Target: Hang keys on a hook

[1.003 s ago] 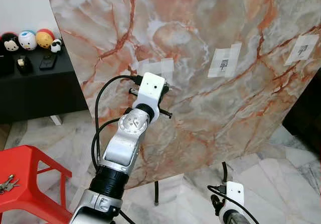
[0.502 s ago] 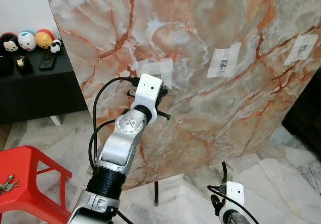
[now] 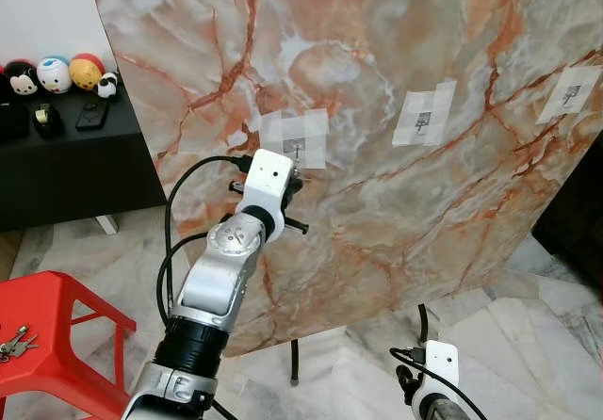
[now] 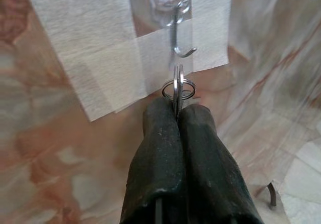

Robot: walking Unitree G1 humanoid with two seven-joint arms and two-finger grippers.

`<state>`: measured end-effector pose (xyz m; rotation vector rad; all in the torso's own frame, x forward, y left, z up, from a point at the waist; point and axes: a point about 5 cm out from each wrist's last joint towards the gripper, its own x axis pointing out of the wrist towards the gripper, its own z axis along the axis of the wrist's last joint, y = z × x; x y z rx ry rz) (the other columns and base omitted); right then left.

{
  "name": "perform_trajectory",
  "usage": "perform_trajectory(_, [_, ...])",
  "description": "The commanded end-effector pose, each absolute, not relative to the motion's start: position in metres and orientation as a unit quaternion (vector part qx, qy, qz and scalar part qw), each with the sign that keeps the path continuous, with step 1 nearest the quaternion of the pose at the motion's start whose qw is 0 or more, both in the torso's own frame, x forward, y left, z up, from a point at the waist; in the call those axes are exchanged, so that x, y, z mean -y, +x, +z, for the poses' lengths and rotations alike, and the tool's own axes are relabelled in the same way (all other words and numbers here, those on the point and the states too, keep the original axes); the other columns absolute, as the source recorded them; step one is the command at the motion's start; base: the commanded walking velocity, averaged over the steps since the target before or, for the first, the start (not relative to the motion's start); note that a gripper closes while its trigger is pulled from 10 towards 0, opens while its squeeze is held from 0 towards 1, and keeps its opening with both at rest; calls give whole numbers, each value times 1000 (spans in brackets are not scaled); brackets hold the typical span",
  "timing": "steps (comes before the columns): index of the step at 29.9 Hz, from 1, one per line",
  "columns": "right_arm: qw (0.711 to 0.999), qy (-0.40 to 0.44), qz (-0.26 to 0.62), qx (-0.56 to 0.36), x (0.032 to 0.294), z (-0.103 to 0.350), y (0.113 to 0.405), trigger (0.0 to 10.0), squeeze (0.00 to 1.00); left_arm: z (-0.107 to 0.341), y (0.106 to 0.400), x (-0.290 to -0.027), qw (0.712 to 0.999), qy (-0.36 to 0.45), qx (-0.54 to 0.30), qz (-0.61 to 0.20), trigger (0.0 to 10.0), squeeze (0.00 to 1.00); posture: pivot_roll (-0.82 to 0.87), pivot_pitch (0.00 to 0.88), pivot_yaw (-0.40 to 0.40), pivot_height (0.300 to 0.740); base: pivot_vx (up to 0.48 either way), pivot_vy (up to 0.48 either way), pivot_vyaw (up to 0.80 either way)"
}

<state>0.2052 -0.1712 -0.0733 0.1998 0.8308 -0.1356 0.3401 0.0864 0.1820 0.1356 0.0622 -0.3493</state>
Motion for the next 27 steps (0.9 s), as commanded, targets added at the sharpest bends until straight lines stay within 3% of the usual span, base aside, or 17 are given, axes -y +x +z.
perform_trajectory(1, [907, 96, -69, -403, 173, -73, 205, 10000, 0, 183, 340, -86, 982, 69, -34, -172, 10000, 0, 94, 0, -61, 740, 0, 0, 0])
perform_trajectory(9, [909, 94, -69, -401, 174, -72, 207, 10000, 0, 190, 336, -78, 976, 69, -16, -205, 10000, 0, 93, 0, -61, 740, 0, 0, 0])
perform_trajectory(27, [908, 95, -68, -402, 172, -73, 206, 10000, 0, 201, 340, -82, 979, 70, -1, -189, 10000, 0, 94, 0, -60, 740, 0, 0, 0])
